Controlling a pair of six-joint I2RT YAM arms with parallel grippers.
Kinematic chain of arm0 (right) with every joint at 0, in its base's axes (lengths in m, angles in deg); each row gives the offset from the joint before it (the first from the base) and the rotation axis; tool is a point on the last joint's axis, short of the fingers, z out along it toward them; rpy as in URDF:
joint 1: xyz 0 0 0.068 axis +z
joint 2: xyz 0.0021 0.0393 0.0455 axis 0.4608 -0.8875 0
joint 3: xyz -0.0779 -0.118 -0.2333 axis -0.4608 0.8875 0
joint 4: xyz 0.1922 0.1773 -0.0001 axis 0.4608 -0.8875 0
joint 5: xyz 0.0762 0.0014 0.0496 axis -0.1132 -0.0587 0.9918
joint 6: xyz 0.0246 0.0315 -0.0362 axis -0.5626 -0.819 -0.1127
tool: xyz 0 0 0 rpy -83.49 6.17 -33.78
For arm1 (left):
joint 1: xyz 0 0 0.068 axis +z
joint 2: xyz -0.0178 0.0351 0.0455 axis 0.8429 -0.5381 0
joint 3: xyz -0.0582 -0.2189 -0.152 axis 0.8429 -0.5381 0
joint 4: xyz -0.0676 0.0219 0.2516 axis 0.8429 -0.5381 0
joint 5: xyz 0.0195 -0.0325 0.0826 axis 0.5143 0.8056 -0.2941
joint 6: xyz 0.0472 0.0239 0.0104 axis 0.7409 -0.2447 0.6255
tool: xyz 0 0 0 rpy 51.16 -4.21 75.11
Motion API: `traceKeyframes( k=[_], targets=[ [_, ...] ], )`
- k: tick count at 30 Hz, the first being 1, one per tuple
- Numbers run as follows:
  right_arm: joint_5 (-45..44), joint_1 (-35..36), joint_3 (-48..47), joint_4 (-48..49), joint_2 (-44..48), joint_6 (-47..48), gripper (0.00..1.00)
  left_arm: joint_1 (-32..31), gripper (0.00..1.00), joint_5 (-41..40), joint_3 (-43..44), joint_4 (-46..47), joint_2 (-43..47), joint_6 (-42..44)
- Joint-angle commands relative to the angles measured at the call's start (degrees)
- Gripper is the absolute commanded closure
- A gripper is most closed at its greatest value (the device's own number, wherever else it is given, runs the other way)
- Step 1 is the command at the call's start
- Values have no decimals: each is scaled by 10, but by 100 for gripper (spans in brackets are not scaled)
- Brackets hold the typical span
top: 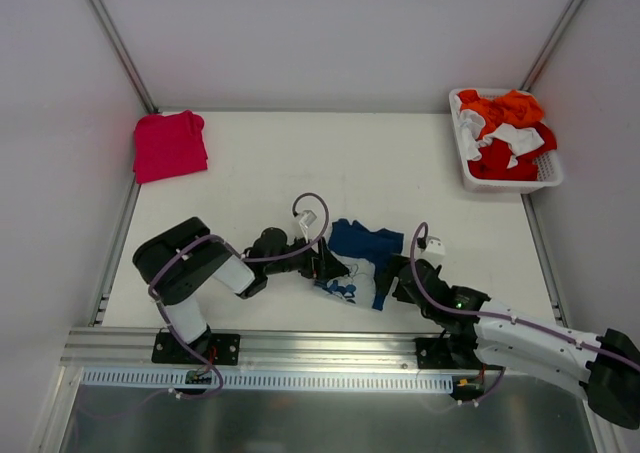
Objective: Fold and stack the t-shirts
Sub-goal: Smooth out wrinkles on the folded tshirt
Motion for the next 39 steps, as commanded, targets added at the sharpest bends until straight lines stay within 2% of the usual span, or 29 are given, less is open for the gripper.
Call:
traceKeyframes(
  k=[1, 5, 10, 18, 21, 29, 31, 32, 33, 35, 38, 39],
  targets=[
    [-13, 2, 12, -19, 13, -17, 16, 7, 13, 16, 7, 49, -61, -12],
    [-13, 2, 10, -18, 10, -17, 15, 10, 14, 38, 32, 79, -108, -30],
    [-18, 2, 17, 11, -1, -17, 14, 12, 16, 44, 32, 86, -112, -28],
    [5, 2, 28, 89, -65, -28, 11, 20, 19, 52, 16, 76, -75, -23],
    [17, 1, 37, 155, -100, -35, 11, 20, 20, 52, 8, 65, -54, -22],
    [43, 1, 26, 225, -181, -34, 11, 20, 22, 43, 10, 52, -27, -14],
    [48, 2, 23, 229, -189, -34, 14, 20, 28, 44, 13, 58, -33, -19],
    [49, 2, 21, 229, -196, -33, 16, 20, 36, 44, 16, 59, -35, -20],
    [51, 2, 19, 229, -197, -31, 24, 20, 40, 44, 17, 61, -41, -22],
    [52, 3, 9, 205, -196, -31, 29, 20, 49, 46, 20, 61, -45, -22],
    [42, 7, -29, 117, -174, -29, 31, 20, 50, 51, 19, 64, -47, -22],
    [24, 7, -38, 82, -165, -31, 36, 21, 50, 50, 18, 64, -45, -22]
  ],
)
